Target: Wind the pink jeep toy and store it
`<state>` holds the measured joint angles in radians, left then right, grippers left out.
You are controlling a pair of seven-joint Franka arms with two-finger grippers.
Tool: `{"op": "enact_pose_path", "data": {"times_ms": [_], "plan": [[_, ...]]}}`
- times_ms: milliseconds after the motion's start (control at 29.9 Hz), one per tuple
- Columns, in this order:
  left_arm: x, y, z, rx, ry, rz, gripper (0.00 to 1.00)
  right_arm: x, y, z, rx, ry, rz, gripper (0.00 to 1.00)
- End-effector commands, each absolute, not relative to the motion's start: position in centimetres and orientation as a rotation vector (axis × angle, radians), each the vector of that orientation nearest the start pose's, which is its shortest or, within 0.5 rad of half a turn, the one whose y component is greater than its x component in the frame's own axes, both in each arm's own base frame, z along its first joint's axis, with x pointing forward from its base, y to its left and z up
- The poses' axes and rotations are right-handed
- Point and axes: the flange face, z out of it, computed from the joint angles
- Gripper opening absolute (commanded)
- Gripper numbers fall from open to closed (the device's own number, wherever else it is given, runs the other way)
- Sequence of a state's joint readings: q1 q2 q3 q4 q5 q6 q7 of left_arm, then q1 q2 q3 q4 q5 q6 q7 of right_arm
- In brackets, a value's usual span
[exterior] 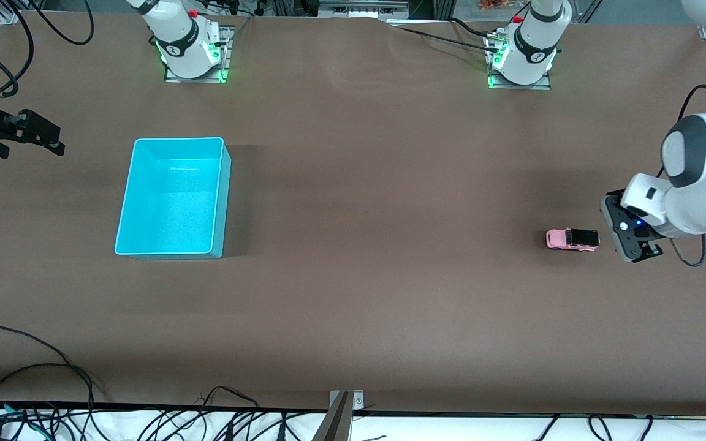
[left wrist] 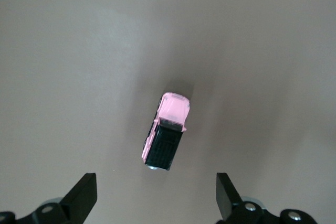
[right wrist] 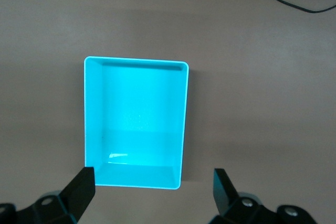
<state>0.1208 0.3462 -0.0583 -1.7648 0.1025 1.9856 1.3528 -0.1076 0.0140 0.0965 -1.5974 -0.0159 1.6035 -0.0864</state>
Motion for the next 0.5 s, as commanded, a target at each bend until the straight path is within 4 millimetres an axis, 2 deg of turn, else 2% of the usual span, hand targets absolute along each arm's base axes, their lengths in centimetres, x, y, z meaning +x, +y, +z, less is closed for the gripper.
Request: {"op": "enact_pose_path", "data": {"times_ms": [0, 200, 401, 467], "plan": [[61.0, 4.7, 32.7, -2.318, 2.062, 0.250, 1.00, 55.7, -1.0, 60.9, -3.170, -0.114, 0.012, 1.00], [59.9, 4.3, 29.3, -2.150, 2.136, 0.211, 1.00, 55.7, -1.0, 60.9, -3.170, -0.114, 0.012, 1.00], [59.1, 4.7, 24.8, -2.021, 2.207, 0.160, 1.00, 55.7, -1.0, 60.9, -3.170, -0.114, 0.012, 1.00], [59.0, 5.4, 23.3, -1.998, 2.225, 0.135, 1.00, 55.7, -1.0, 60.9, -3.170, -0.114, 0.012, 1.00]]}}
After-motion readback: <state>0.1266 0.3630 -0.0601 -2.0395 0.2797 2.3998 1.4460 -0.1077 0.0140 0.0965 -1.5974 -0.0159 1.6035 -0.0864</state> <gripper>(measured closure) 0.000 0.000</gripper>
